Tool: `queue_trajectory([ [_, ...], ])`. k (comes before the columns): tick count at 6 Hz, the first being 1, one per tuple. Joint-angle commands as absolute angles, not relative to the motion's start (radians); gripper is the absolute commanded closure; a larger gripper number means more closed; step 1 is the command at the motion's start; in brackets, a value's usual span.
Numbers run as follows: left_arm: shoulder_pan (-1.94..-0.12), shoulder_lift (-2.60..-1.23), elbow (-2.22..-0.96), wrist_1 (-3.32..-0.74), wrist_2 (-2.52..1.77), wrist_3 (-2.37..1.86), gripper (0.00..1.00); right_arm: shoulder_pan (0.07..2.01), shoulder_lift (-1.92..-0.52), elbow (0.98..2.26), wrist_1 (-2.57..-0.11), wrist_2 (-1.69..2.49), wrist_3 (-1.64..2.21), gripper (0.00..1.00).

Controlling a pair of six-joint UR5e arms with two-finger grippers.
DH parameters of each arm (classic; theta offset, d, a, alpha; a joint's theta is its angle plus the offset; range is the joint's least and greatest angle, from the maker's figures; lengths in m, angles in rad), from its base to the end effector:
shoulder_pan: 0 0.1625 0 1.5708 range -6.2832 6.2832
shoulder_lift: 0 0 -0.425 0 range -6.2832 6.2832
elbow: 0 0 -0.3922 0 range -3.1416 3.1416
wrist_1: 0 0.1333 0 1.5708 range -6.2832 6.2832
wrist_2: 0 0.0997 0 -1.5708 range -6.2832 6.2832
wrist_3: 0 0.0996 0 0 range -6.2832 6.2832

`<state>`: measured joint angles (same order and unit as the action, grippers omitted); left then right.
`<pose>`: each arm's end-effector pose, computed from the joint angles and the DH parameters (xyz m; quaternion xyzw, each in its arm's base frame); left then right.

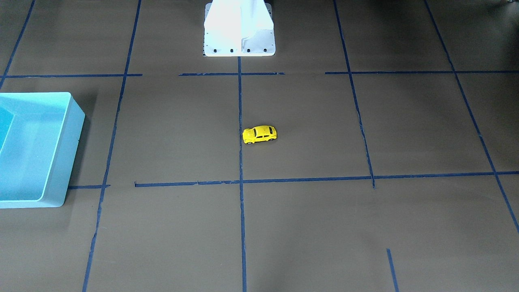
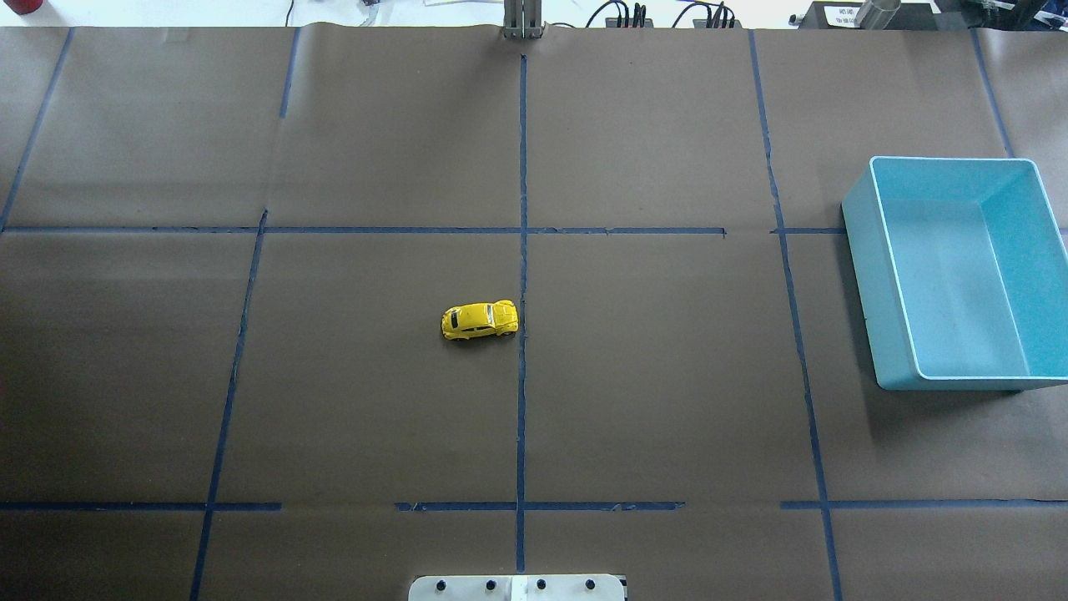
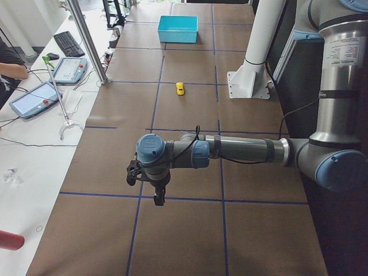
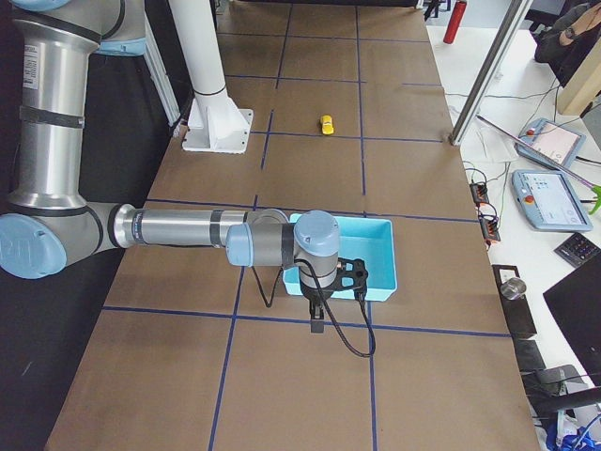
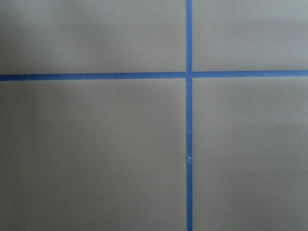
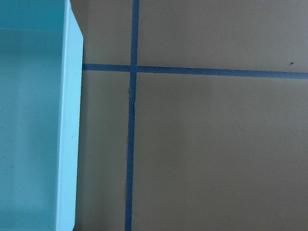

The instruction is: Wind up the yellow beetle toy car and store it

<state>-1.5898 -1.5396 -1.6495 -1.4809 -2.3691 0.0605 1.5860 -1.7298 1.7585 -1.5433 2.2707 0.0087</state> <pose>-0.0710 -0.4739 0.6423 -0.0041 0.3890 0.0109 0.9212 0.0757 -0.4275 0.6413 0.0275 -0.3426 0.0016 0.9391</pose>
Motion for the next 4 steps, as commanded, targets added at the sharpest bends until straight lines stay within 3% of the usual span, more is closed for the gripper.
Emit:
queue_trajectory([
  [1,-1.572,-1.54,-1.651,-1.476,-2.362,0.057,0.0,1.585,-1.73,1.758,-1.543,2.269,0.009,0.0],
  [4,-1.569,-1.543,-1.655,-1.477,-2.349,0.054,0.0,1.585,-1.73,1.758,-1.543,2.269,0.011,0.0],
])
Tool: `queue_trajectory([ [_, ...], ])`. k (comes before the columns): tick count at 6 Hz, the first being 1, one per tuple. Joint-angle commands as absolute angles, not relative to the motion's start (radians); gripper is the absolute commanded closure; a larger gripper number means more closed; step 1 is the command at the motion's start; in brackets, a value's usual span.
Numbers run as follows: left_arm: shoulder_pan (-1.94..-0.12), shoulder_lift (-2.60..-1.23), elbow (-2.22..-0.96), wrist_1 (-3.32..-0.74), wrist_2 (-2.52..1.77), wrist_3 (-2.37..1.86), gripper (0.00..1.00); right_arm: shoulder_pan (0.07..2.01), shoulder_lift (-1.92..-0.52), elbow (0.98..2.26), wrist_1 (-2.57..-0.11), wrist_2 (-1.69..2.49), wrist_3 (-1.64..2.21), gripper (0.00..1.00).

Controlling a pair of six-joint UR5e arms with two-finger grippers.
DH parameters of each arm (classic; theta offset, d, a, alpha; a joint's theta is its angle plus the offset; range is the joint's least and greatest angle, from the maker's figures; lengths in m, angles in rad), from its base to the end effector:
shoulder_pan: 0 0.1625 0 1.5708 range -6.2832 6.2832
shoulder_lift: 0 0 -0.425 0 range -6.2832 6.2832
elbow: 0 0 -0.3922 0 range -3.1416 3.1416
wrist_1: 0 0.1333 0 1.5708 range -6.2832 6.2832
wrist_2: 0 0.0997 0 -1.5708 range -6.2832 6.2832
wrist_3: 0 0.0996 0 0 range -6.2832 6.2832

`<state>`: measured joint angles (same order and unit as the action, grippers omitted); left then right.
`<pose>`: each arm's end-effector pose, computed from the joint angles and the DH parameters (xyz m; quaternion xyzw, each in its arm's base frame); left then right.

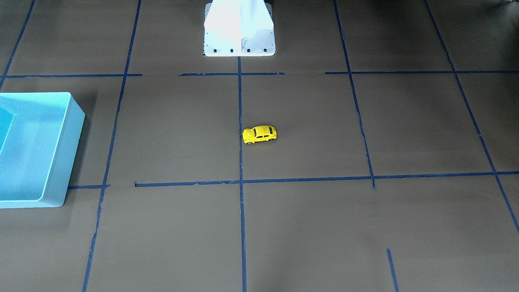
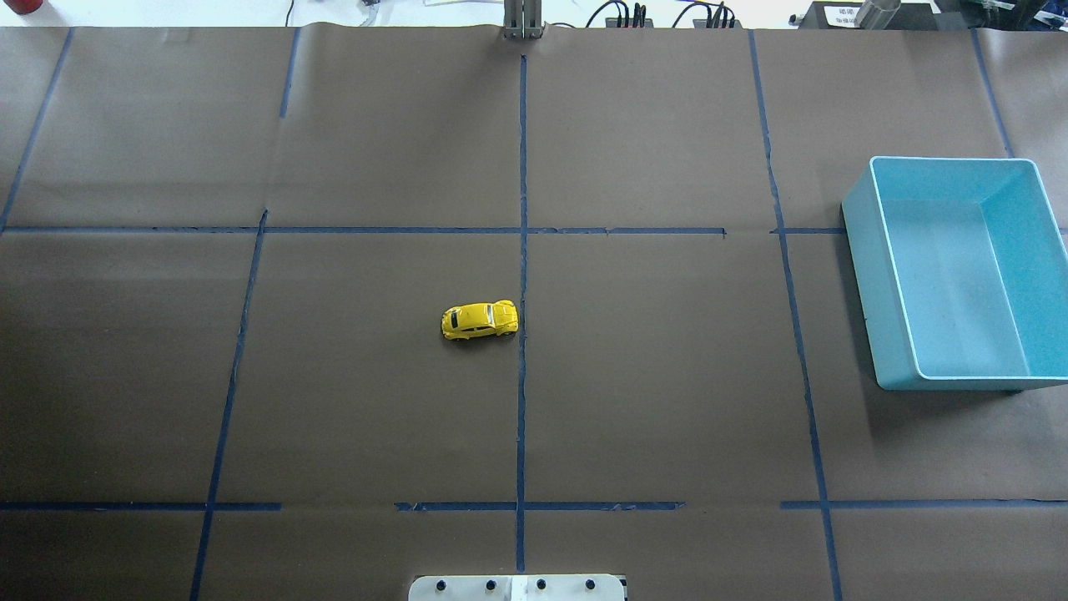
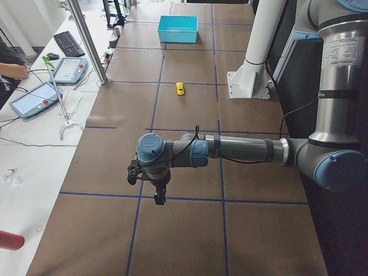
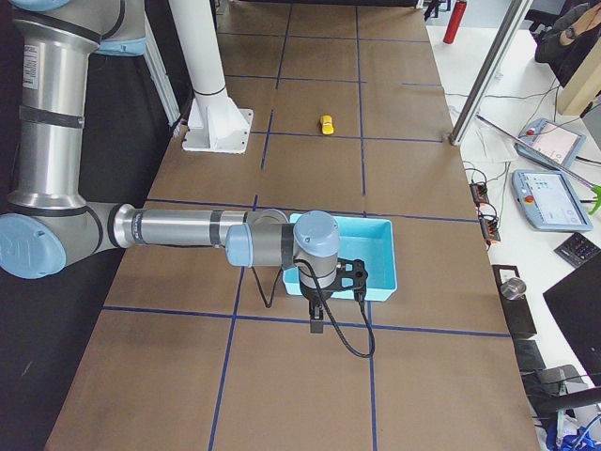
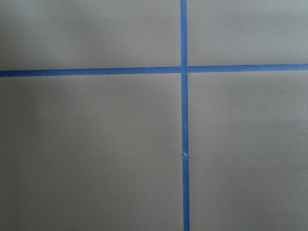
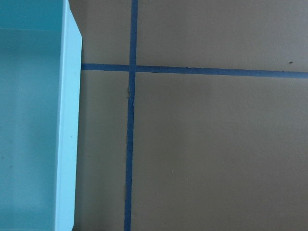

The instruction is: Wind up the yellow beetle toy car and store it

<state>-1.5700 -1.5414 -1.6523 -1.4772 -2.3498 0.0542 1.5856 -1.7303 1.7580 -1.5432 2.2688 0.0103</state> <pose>-0.0629 -0.4759 0.6418 -0.0090 0.3800 0.0176 0.9248 0.0756 -0.4272 0.6419 0.0267 -0.3418 0.0023 0.9394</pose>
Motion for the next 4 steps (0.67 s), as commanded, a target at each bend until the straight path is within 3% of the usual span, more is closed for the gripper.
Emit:
queue_trajectory([
  [1,-1.569,-1.546,-1.661,-1.482,-2.353,0.049,0.0,1.585,-1.73,1.758,-1.543,2.269,0.011,0.0],
  [4,-1.563,-1.552,-1.683,-1.515,-2.405,0.061,0.0,1.586,-1.73,1.758,-1.543,2.269,0.011,0.0],
])
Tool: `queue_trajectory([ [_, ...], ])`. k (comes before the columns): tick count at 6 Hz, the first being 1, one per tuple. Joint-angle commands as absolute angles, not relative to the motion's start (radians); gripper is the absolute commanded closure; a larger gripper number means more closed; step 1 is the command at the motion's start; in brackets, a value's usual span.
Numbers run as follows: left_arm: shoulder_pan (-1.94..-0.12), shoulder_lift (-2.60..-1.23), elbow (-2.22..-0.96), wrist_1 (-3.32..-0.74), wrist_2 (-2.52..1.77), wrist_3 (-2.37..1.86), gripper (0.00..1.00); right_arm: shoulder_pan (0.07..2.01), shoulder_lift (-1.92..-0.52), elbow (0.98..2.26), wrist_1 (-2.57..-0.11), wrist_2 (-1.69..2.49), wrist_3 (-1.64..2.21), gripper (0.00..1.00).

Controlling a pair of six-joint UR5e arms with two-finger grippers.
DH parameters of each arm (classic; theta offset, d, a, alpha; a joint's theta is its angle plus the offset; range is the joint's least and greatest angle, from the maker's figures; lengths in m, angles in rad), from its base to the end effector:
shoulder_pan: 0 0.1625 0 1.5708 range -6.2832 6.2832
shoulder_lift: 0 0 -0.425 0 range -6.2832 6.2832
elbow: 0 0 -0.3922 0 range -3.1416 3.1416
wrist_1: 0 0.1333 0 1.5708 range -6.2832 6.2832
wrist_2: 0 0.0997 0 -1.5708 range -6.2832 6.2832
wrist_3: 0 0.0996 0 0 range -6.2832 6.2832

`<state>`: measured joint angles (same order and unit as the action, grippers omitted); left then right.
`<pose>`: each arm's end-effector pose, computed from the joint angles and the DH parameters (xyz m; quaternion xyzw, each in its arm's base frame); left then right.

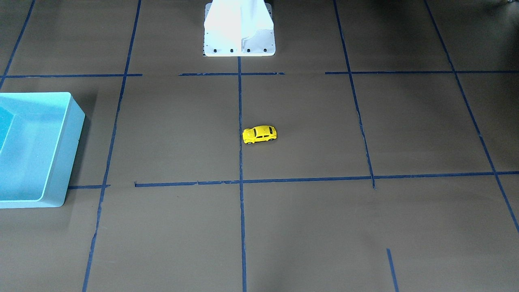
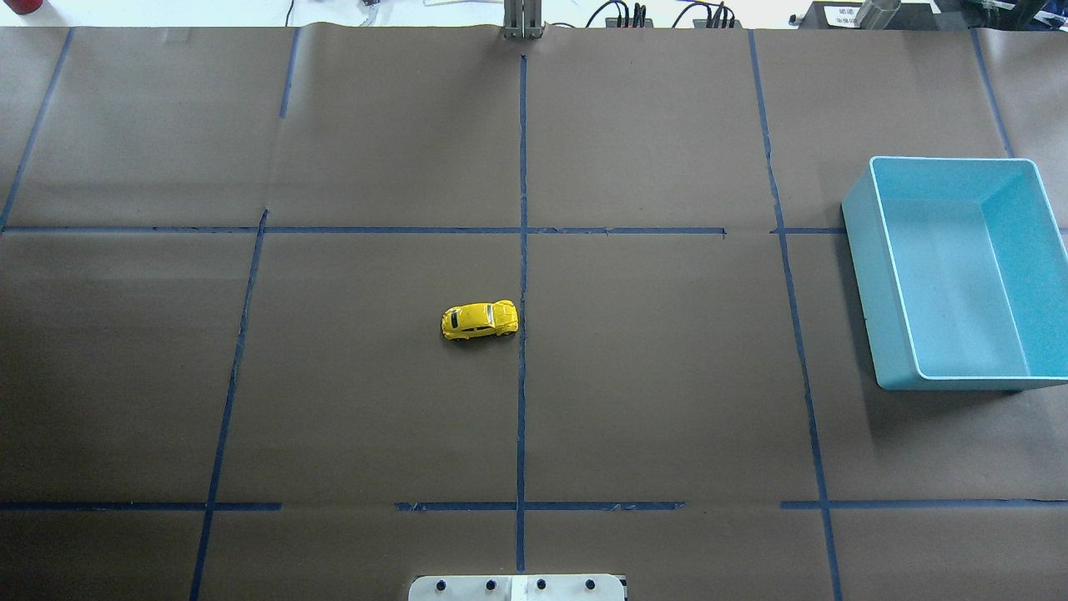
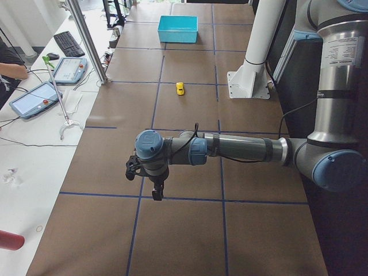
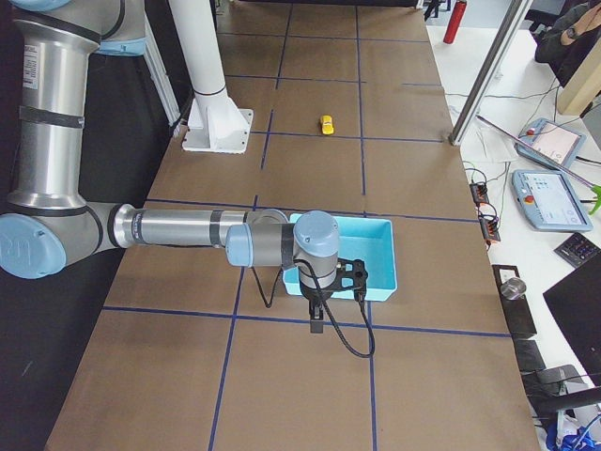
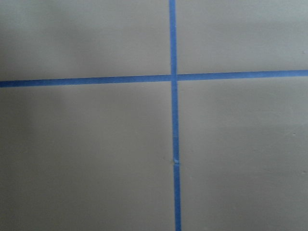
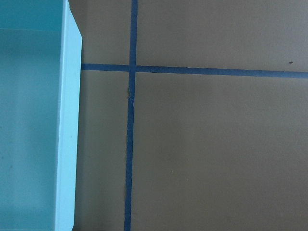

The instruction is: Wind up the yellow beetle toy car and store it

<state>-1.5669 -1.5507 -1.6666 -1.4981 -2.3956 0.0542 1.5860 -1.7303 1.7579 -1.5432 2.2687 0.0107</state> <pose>-0.0583 -0.4827 0.6250 0.0115 0.4006 0.0272 0.9158 0.0758 -0.4272 0.6420 0.0267 -0.3417 0.0027 0.9394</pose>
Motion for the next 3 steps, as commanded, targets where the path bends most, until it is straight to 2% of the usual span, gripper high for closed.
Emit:
queue_trajectory([
  [1,-1.496,-1.578,-1.73,-1.555,-2.405,0.061,0.0,1.586,-1.73,1.758,-1.543,2.269,0.009,0.0],
  [2,-1.341,-1.647,-1.814,-1.557,-2.396,0.061,0.0,1.586,-1.73,1.758,-1.543,2.269,0.009,0.0],
  [3,-1.165,-1.77,-1.834,-1.593,-2.392,0.057,0.0,1.586,-1.73,1.758,-1.543,2.269,0.009,0.0],
])
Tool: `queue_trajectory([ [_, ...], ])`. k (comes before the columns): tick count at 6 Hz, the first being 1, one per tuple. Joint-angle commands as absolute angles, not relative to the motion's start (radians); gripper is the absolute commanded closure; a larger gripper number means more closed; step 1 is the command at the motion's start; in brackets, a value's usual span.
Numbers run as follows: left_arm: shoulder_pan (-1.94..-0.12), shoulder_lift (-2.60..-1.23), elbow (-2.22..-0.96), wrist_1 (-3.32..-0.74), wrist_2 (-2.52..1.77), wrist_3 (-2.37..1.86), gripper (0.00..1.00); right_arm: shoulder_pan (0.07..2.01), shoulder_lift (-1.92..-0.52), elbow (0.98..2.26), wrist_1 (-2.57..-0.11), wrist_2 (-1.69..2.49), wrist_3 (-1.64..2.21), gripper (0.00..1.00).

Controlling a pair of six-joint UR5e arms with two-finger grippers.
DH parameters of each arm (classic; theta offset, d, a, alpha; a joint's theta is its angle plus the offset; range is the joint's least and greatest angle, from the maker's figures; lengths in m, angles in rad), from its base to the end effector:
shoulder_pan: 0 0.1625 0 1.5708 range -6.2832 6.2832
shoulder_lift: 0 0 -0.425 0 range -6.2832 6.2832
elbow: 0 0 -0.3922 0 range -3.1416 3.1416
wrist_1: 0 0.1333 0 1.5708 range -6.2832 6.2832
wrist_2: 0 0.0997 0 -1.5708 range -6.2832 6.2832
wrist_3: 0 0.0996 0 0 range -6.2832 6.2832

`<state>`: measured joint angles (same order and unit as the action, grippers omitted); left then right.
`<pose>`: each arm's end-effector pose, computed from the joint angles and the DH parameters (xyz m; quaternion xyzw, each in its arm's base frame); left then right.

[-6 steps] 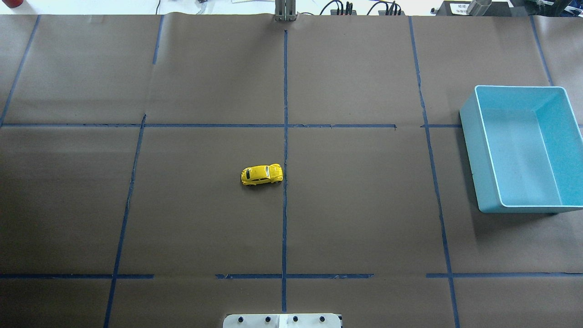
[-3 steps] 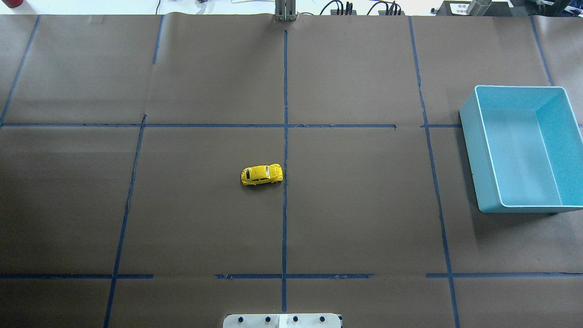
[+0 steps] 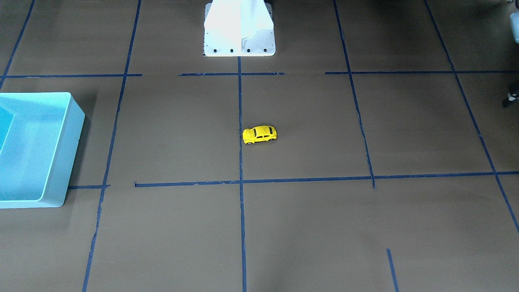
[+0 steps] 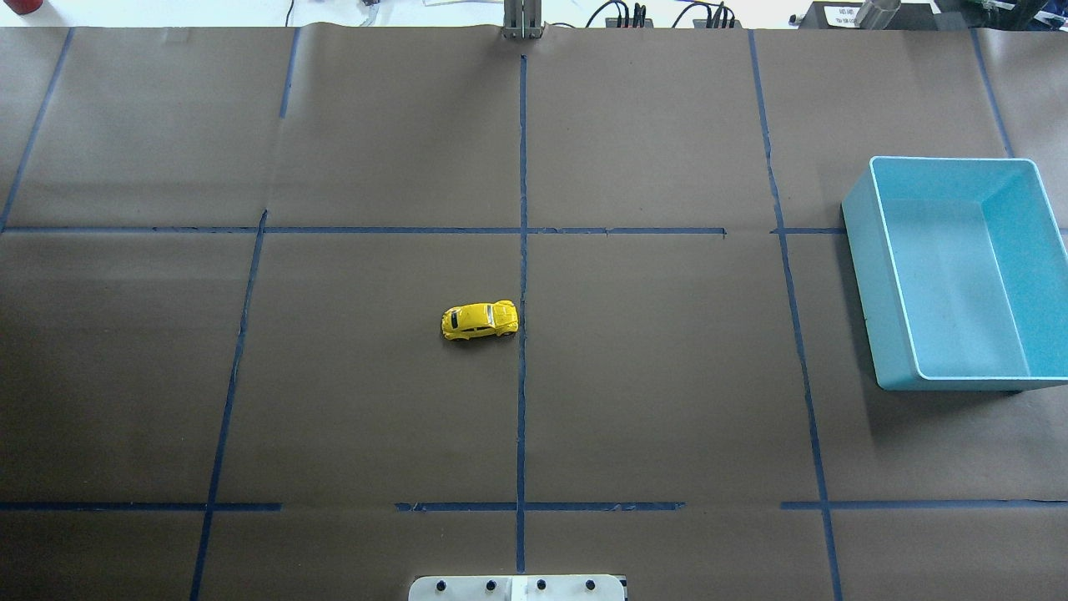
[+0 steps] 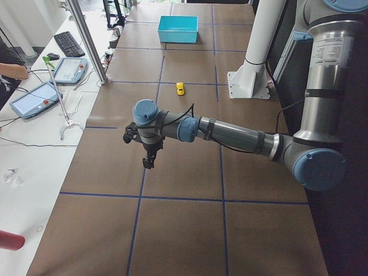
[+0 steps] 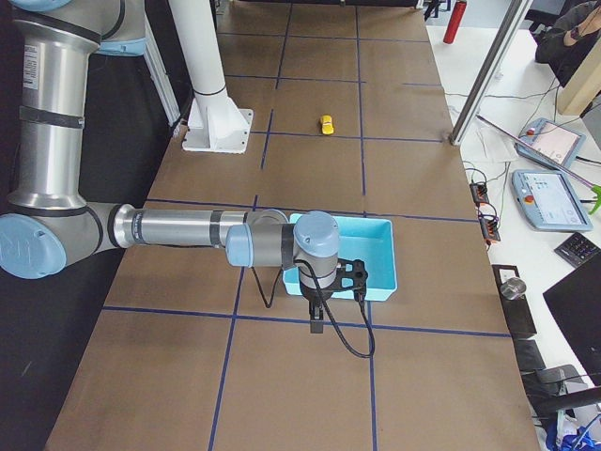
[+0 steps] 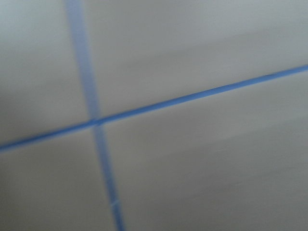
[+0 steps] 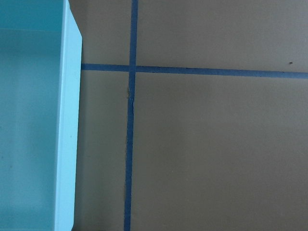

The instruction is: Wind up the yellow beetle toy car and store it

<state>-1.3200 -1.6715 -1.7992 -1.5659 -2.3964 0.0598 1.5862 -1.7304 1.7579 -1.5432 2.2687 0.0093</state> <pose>0.0733 -0.5282 0.4908 0.1094 0.4082 0.2038 0.8831 0.0759 -0.4271 0.6420 0.0269 -0.3417 0.0022 0.9394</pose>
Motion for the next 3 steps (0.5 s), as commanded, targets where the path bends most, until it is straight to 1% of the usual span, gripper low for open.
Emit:
queue_trajectory([
  [1,-1.058,-1.893,-1.836,-1.6,-2.375,0.055,0.0,1.586,-1.73,1.758,-1.543,2.269,0.009,0.0],
  [3,-0.819,-2.139,-1.812,-1.576,-2.169,0.058,0.0,1.585,-1.73,1.758,-1.543,2.269,0.009,0.0],
])
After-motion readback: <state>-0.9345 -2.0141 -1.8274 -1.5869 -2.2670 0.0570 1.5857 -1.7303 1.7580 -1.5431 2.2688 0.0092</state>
